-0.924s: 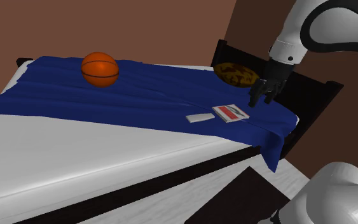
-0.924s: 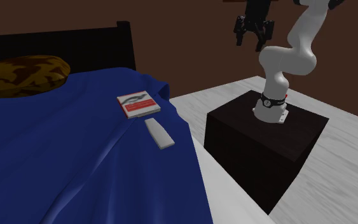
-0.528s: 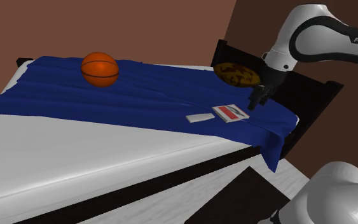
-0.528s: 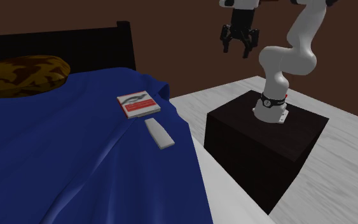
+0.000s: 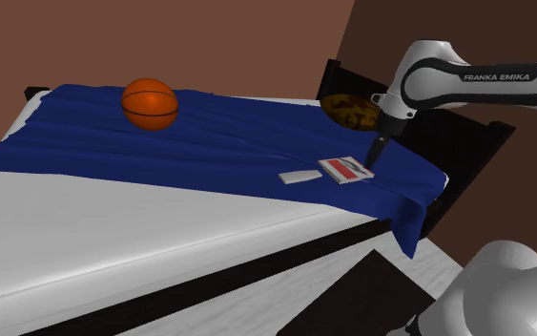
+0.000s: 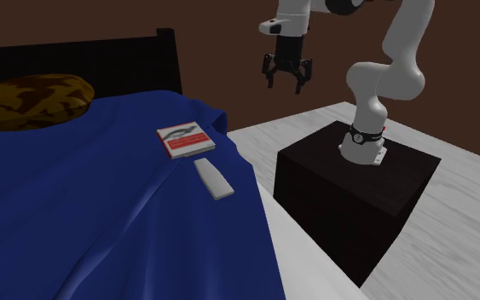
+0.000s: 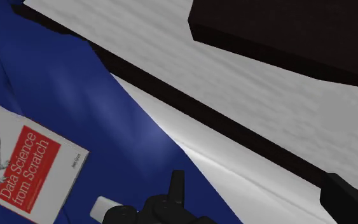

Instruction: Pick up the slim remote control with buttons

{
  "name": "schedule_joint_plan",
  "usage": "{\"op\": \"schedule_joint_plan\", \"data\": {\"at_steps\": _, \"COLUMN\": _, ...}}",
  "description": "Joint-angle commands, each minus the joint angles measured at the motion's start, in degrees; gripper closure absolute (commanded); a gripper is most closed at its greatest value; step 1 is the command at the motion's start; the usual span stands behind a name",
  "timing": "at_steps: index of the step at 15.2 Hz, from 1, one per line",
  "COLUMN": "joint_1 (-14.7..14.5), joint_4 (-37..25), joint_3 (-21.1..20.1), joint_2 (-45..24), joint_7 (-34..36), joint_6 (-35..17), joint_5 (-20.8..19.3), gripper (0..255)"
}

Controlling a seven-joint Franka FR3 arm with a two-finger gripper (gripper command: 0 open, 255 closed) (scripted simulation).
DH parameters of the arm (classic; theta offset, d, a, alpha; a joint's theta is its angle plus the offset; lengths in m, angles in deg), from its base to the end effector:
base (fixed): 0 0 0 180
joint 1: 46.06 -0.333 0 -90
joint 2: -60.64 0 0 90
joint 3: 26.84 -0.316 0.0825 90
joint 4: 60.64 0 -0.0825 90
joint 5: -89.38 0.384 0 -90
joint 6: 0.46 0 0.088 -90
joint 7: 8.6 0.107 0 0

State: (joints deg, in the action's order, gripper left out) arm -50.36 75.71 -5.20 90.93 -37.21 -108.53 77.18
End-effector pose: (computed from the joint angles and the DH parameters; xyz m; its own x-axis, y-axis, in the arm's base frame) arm 0.3765 -0.1473 0.4999 0.9526 0.3043 0.0007 0.3043 -0.9524 0.0184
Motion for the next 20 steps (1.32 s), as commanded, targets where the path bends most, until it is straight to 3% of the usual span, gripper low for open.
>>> {"op": "schedule_joint_plan", "data": {"at_steps": 1, "joint_1": -1.3, "joint_4": -0.7, "joint_3": 2.8, "joint_2": -3.6, "joint_7": -6.1, "joint_6": -3.3, "joint_5": -0.1, "gripper": 0}}
{"op": "schedule_joint_plan", "data": {"at_steps": 6, "joint_1": -5.0, "joint_4": -5.4, "joint_3": 9.3, "joint_2": -15.1, "joint_7": -21.9, "joint_6": -10.1, "joint_5": 2.9, "gripper": 0}}
{"op": "schedule_joint_plan", "data": {"at_steps": 11, "joint_1": -7.7, "joint_4": -12.0, "joint_3": 13.6, "joint_2": -28.4, "joint_7": -39.3, "joint_6": -15.1, "joint_5": 10.8, "gripper": 0}}
{"op": "schedule_joint_plan", "data": {"at_steps": 15, "joint_1": -6.8, "joint_4": -18.7, "joint_3": 13.2, "joint_2": -39.3, "joint_7": -53.0, "joint_6": -17.0, "joint_5": 18.6, "gripper": 0}}
{"op": "schedule_joint_plan", "data": {"at_steps": 20, "joint_1": -3.0, "joint_4": -28.4, "joint_3": 9.1, "joint_2": -51.5, "joint_7": -66.9, "joint_6": -17.4, "joint_5": 25.6, "gripper": 0}}
